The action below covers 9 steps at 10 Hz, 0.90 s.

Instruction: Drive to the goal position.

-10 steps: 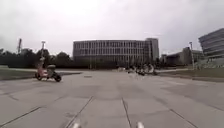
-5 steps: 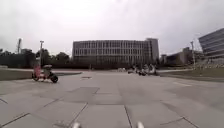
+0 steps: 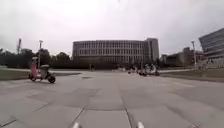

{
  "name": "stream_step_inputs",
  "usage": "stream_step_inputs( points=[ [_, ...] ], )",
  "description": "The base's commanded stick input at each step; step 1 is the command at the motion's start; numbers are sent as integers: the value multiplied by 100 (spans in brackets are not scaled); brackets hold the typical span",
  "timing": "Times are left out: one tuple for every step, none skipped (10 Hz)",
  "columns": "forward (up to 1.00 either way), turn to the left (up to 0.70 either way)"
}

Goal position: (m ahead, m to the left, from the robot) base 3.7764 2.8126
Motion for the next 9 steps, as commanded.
stream_step_inputs(
  points=[
    [50,0],
    [50,0],
    [50,0],
    [50,0],
    [50,0],
    [50,0],
    [50,0],
    [50,0],
    [50,0]
  ],
)
